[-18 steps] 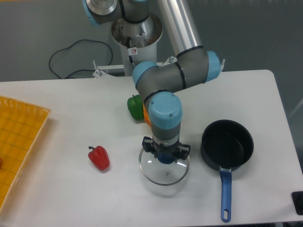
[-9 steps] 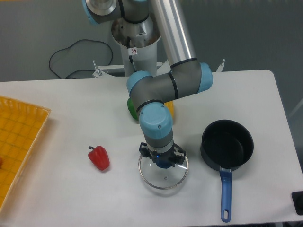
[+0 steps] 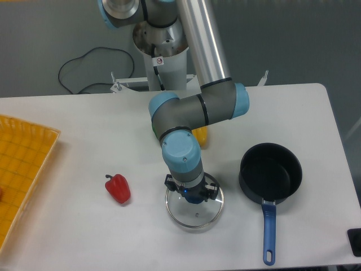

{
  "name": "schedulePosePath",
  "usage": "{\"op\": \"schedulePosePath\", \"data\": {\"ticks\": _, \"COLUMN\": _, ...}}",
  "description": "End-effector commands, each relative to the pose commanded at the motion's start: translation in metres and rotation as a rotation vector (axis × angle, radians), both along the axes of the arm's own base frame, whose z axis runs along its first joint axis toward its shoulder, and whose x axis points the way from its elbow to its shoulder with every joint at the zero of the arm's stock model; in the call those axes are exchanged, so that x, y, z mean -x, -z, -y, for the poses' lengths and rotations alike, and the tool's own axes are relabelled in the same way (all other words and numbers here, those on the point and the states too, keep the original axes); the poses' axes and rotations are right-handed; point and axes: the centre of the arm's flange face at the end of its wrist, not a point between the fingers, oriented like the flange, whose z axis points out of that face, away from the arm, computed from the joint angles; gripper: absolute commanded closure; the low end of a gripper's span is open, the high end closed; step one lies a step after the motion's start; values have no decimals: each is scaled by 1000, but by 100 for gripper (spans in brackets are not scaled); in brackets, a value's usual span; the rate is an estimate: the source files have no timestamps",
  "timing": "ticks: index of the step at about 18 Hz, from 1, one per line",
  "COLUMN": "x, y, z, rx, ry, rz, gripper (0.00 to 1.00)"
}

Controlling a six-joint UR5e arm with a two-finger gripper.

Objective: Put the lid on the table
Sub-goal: 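Lower the glass lid flat onto the table beside the saucepan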

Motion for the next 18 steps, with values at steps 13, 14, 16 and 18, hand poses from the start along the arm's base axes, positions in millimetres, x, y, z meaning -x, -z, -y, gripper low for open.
{"op": "schedulePosePath", "data": {"ticks": 13, "x": -2, "y": 7, "z": -3, "rx": 6, "ry": 6, "rz": 8, "gripper": 33}}
{"op": "schedulePosePath", "data": {"ticks": 14, "x": -2, "y": 7, "z": -3, "rx": 6, "ry": 6, "rz": 8, "gripper": 33}}
{"op": "schedulePosePath", "data": {"ticks": 16, "x": -2, "y": 8, "z": -3, "rx": 7, "ry": 6, "rz": 9, "gripper": 33}}
{"op": "schedulePosePath", "data": {"ticks": 18, "x": -2, "y": 10, "z": -3, "rx": 8, "ry": 6, "rz": 10, "gripper": 33}}
